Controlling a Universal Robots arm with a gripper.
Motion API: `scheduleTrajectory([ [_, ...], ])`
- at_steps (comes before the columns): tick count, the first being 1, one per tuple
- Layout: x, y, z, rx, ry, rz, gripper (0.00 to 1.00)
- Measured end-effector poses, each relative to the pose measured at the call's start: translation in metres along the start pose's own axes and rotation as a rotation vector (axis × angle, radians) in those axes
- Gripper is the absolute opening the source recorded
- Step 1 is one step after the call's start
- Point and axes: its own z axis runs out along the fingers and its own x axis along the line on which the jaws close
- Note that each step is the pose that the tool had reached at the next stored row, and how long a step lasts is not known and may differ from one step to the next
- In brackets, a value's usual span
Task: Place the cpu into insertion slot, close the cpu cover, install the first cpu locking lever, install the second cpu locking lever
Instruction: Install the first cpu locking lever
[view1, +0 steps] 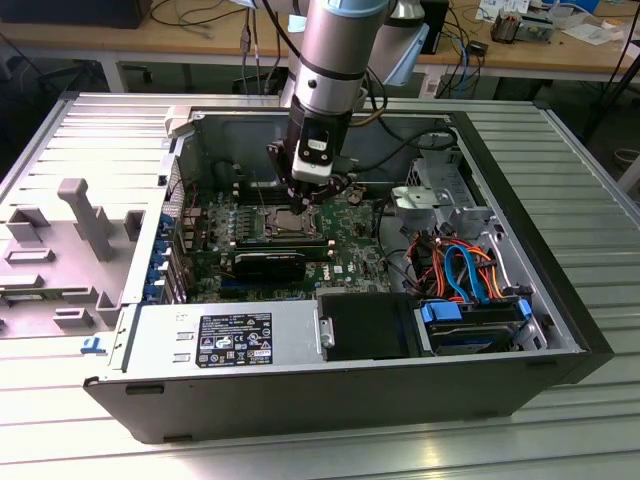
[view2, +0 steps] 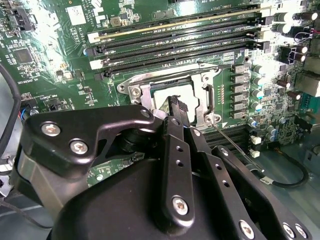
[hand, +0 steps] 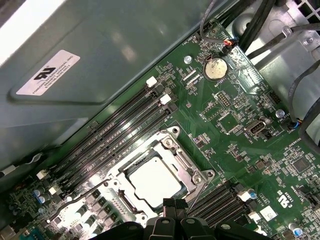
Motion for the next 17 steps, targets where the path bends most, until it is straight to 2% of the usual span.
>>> scheduleTrajectory([
  [3,0.0004,-0.0005,-0.0041,-0.0034,0.002,-0.016,0.11],
  [17,0.0004,-0.0006,-0.0045,-0.0029,0.0011,-0.028,0.11],
])
